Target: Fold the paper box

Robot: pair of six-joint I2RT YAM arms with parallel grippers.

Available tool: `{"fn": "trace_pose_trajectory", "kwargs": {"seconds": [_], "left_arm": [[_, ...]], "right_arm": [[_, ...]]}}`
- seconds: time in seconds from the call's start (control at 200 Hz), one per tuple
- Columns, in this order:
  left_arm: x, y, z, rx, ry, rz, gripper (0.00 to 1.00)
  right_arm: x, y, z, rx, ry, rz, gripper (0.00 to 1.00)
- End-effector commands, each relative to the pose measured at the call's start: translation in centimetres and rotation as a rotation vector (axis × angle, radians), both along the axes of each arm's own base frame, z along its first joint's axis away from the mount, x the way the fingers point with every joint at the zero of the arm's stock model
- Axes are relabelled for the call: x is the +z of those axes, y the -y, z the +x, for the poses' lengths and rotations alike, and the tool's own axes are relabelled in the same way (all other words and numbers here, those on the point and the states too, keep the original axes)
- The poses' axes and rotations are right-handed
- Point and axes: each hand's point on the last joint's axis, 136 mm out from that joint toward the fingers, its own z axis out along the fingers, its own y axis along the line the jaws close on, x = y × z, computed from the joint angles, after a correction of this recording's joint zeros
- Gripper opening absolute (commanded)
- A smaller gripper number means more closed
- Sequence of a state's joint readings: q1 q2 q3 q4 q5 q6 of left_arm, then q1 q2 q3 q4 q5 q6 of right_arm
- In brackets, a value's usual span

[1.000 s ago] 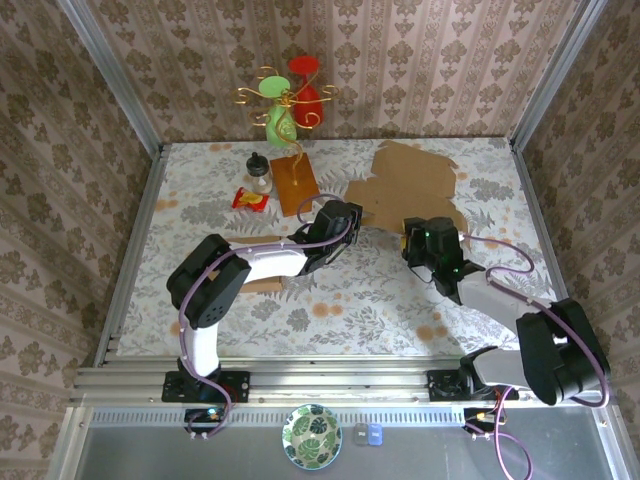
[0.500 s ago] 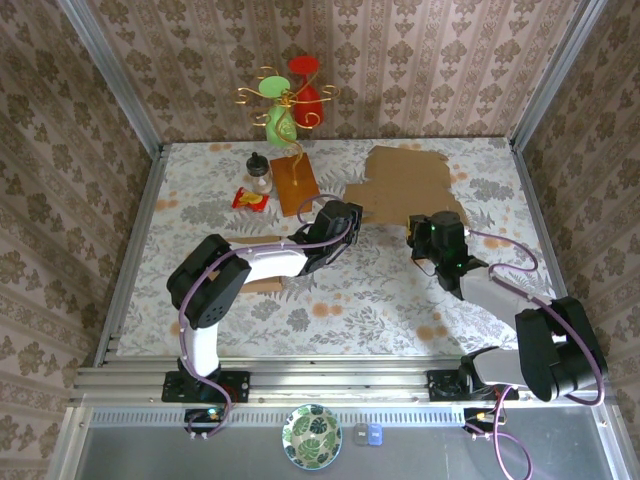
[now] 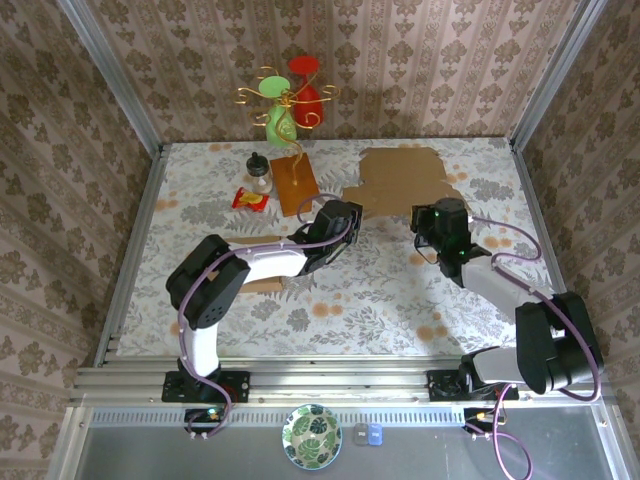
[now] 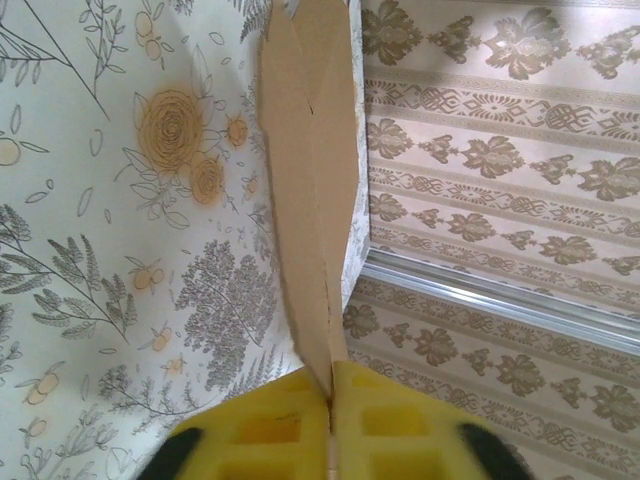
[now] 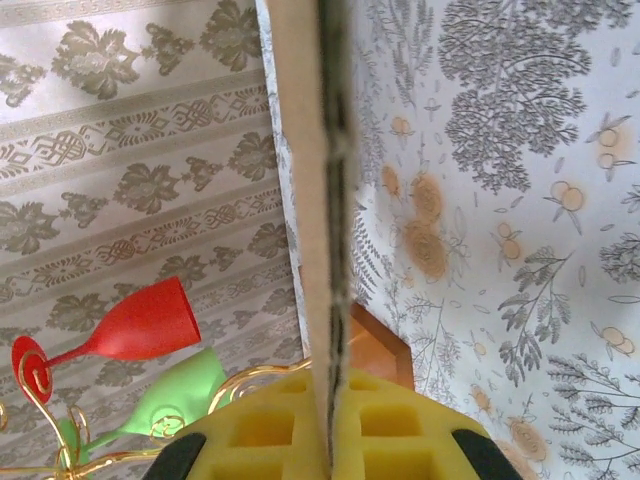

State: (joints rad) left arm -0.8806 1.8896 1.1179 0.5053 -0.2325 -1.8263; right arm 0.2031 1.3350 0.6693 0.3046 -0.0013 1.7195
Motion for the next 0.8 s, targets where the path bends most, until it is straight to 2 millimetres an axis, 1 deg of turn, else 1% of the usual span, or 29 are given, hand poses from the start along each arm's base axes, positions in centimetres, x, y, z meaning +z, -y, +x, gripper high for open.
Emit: {"fn": "trace_pose_trajectory", "kwargs": {"seconds": [0.0, 0.055, 0.13, 0.205, 0.27, 0.36, 0.43, 0.55, 0.645, 0.75, 0.795], "left_arm": [[3.4, -0.1, -0.6, -0.039, 0.043, -0.042, 0.25], [3.8, -0.5, -0.7, -0.054, 0.059, -0.025, 0.34], [4.3, -1.3, -1.0, -0.078, 0.074, 0.016, 0.42], [4.6, -2.8, -1.3, -0.090, 0.091, 0.070, 0.51], [4.9, -4.1, -1.6, -0.103, 0.107, 0.117, 0.53], [5.3, -6.6, -1.9, -0.111, 0.131, 0.190, 0.54], [5.9, -8.2, -2.3, -0.123, 0.154, 0.246, 0.54], [7.1, -11.0, -3.0, -0.155, 0.202, 0.405, 0.54], [8.2, -13.0, -3.3, -0.167, 0.240, 0.497, 0.53], [8.7, -14.8, -3.5, -0.175, 0.255, 0.545, 0.52], [8.9, -15.3, -3.5, -0.180, 0.258, 0.558, 0.52]], "right_arm": [[2.9, 0.2, 1.0, 0.027, 0.048, -0.041, 0.00], [3.9, 0.2, 1.3, 0.042, 0.062, -0.045, 0.00], [5.4, 0.0, 1.7, 0.073, 0.075, -0.061, 0.00], [7.5, -0.1, 2.1, 0.102, 0.096, -0.085, 0.00], [9.1, -0.1, 2.1, 0.124, 0.105, -0.110, 0.00], [11.7, -0.2, 1.7, 0.160, 0.115, -0.144, 0.00], [13.1, -0.2, 0.7, 0.185, 0.091, -0.175, 0.00], [15.9, -0.2, -1.4, 0.216, 0.097, -0.193, 0.00], [19.1, -0.2, -3.5, 0.235, 0.128, -0.212, 0.00], [23.0, 0.2, -5.4, 0.235, 0.166, -0.235, 0.00], [23.8, 0.3, -6.0, 0.234, 0.150, -0.249, 0.00]]}}
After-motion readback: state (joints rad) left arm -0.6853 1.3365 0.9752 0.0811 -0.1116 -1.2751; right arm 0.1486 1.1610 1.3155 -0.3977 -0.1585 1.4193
